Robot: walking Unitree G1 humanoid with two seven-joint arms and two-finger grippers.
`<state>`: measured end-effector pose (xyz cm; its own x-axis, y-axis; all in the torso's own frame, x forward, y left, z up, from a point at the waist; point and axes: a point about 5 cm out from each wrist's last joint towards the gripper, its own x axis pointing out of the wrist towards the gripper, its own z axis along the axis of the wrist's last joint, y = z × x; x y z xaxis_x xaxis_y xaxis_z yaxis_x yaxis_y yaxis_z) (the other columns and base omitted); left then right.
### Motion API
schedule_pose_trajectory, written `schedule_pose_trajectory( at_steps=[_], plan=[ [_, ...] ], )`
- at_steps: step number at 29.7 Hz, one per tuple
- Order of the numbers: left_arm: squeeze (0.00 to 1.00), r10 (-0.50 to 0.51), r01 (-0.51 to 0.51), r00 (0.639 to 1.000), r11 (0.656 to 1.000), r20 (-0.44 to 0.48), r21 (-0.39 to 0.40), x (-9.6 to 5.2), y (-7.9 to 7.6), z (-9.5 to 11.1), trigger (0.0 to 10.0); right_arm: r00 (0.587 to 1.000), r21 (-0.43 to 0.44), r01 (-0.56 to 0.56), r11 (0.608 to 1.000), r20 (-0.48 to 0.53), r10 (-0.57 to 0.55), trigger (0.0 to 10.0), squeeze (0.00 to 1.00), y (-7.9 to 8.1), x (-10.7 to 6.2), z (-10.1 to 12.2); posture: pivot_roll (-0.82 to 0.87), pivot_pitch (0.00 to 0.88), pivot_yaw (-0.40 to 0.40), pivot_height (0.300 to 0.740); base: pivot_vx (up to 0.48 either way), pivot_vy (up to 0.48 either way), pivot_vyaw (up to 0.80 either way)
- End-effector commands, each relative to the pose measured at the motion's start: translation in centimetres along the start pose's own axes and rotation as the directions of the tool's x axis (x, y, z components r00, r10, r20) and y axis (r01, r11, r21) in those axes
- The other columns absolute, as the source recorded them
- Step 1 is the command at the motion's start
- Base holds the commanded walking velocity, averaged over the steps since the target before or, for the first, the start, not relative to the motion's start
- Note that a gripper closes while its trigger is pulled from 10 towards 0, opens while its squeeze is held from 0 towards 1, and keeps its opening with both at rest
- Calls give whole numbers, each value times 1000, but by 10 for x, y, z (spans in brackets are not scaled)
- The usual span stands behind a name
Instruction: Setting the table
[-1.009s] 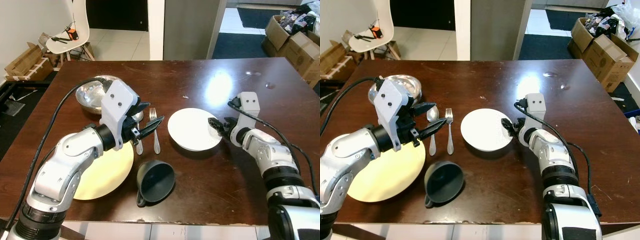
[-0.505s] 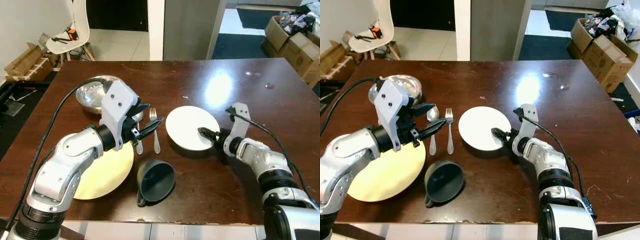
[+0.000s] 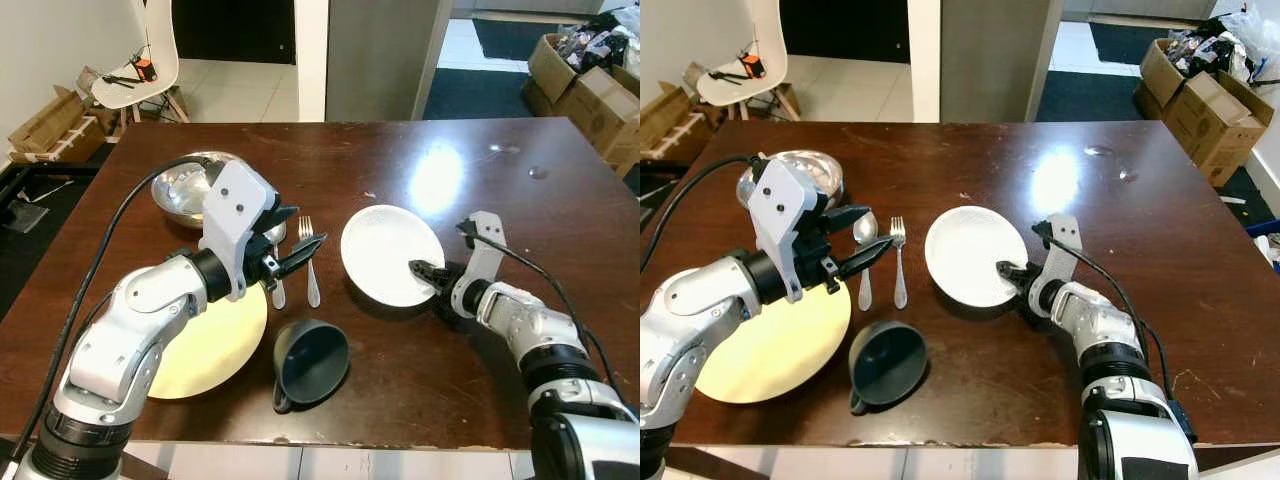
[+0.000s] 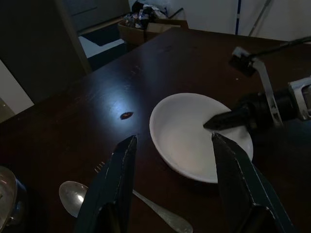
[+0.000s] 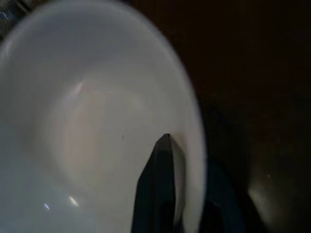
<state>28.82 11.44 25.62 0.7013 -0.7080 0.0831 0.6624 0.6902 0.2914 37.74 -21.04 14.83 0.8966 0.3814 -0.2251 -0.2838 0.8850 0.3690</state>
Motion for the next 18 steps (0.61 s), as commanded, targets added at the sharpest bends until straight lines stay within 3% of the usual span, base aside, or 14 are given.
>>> schedule_pose_trajectory(
  at_steps=[1,11,13,18],
  plan=[
    [0,3,-3,1000,1000,-4,5,0,-1,-1,10000,1000,36,5,999,-12,-5,0,0,-3,-2,-13,37,72,88,740,0,0,0],
    [0,59,-60,998,998,-6,-21,2,-3,-9,10000,968,82,-66,994,247,44,0,0,9,-10,4,27,68,86,740,0,0,0],
    [0,118,-118,993,992,-9,-41,4,-3,-14,10000,925,113,-89,990,379,40,0,0,18,-20,12,11,59,89,740,0,0,0],
    [0,198,-199,980,979,-20,-52,2,3,-19,10000,872,147,-102,984,489,18,0,0,26,-33,21,3,54,93,740,0,0,0]
  ],
)
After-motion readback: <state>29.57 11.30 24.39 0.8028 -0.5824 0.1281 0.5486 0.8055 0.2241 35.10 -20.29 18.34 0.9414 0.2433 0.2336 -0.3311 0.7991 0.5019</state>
